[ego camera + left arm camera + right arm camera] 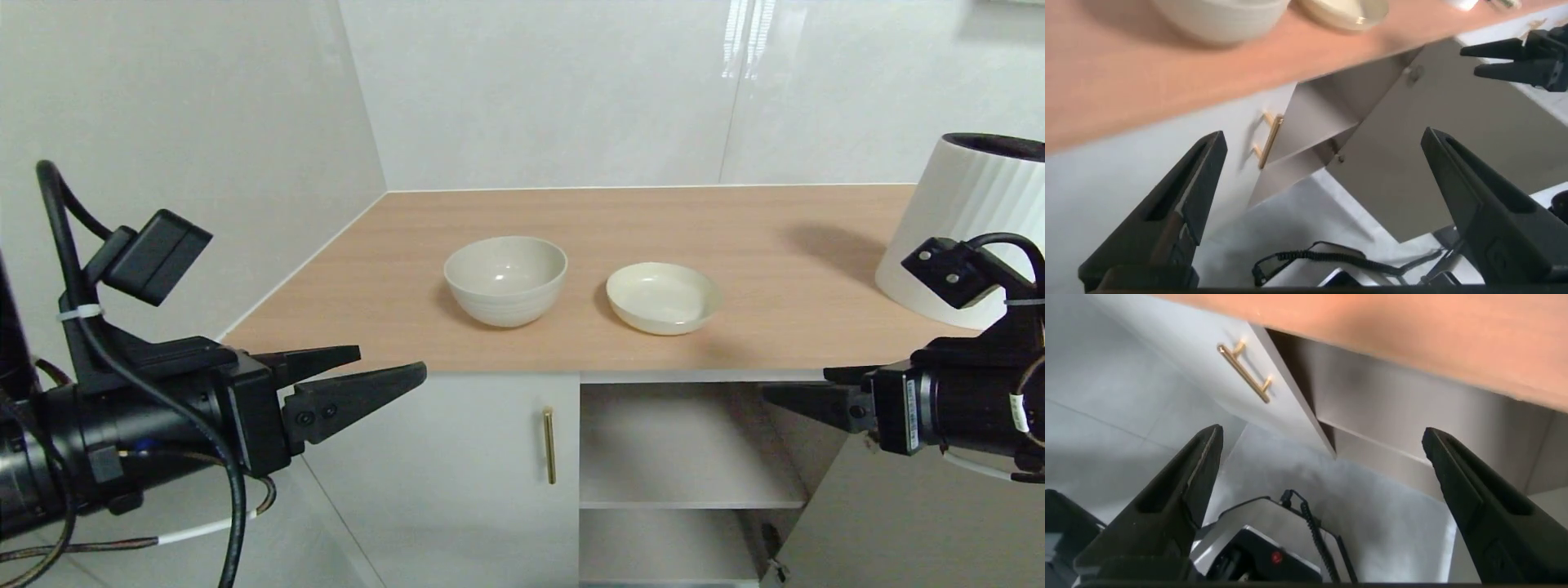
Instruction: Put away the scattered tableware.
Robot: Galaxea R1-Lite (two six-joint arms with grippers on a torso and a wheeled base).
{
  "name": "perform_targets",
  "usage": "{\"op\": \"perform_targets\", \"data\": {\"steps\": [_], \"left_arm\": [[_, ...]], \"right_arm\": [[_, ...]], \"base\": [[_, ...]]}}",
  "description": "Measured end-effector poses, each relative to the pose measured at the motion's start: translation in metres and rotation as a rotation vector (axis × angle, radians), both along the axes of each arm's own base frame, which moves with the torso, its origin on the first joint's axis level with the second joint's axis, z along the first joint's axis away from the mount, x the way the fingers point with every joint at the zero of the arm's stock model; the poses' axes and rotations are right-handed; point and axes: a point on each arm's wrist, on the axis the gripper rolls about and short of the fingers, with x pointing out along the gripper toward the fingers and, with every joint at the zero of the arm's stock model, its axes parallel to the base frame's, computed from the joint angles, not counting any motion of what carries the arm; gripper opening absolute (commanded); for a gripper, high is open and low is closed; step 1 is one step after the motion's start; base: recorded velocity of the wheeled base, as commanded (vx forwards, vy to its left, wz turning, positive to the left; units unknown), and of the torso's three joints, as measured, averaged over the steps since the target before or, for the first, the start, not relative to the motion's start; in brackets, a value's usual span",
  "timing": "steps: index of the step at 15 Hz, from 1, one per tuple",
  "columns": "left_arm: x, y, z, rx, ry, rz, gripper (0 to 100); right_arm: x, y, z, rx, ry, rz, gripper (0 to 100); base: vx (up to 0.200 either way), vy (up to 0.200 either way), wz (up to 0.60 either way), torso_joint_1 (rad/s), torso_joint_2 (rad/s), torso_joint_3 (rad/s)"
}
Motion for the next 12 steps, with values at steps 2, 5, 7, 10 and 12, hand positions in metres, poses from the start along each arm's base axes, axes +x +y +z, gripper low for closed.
{"op": "perform_targets", "data": {"steps": [2,5,7,10,12], "left_arm": [[0.004,-0.002,0.0,0.001,0.003,0.001,100],[0.011,-0.004,-0.001,0.005,0.016,0.01,100],[0.018,-0.002,0.0,0.007,0.022,0.032,100],[0.033,0.0,0.006,0.007,0.018,0.065,100],[0.045,-0.003,0.011,0.007,0.016,0.078,100]], "right_arm": [[0.001,0.0,-0.001,-0.002,0.003,-0.001,100],[0.002,0.0,-0.001,-0.003,0.007,-0.003,100],[0.004,0.001,-0.003,-0.004,0.007,-0.004,100],[0.015,0.005,0.002,0.022,-0.067,-0.011,100],[0.027,0.01,0.007,0.018,-0.088,-0.038,100]], "base": [[0.0,0.0,0.0,0.22,-0.48,-0.276],[0.0,0.0,0.0,0.227,-0.5,-0.271],[0.0,0.0,0.0,0.217,-0.45,-0.239],[0.0,0.0,0.0,0.072,-0.13,-0.071],[0.0,0.0,0.0,0.0,0.0,0.0]]}}
